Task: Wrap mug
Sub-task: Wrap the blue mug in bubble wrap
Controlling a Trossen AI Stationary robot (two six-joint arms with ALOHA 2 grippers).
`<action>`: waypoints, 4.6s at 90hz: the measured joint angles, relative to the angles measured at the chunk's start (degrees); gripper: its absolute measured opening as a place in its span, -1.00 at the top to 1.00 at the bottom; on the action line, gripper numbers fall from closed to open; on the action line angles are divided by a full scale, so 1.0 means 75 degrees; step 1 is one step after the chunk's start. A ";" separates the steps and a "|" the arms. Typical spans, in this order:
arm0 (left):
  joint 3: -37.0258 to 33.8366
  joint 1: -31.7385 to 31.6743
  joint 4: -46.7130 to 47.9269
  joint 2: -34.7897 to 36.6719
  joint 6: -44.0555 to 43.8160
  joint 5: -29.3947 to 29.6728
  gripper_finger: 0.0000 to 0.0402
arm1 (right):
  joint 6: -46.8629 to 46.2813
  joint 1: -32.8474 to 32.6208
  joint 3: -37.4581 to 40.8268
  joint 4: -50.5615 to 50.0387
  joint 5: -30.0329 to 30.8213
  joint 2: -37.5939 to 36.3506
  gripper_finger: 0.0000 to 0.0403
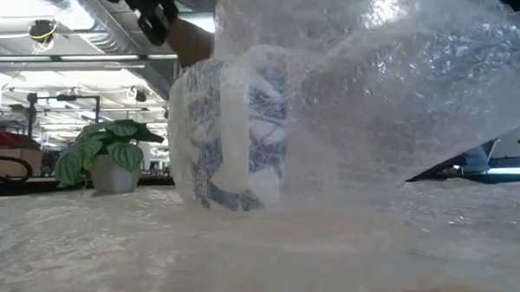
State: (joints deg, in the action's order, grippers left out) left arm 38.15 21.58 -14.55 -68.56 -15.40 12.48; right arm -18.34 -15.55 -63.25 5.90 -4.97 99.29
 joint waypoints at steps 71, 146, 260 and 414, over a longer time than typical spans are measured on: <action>0.0012 0.0234 0.1315 -0.0364 -0.1158 0.0467 0.94 | 0.0107 0.0037 -0.3881 -0.5328 -0.0029 0.1530 1.00; -0.0175 0.1711 0.2170 0.0151 -0.2291 0.2408 0.94 | 0.0463 0.0229 -0.6635 -0.8092 -0.0784 0.4129 1.00; -0.0125 0.1304 -0.0772 -0.1949 -0.1201 0.2160 0.94 | 0.0683 0.0230 -0.6714 -0.7713 -0.0479 0.4161 0.61; -0.0119 0.0957 -0.0142 -0.2345 -0.2246 0.1971 0.94 | -0.1057 -0.1232 -0.9424 -1.2480 0.1290 0.3563 0.61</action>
State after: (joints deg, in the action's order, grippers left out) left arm 37.26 28.75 -15.62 -86.15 -32.25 27.27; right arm -26.27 -24.79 -133.93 -87.70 4.70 126.01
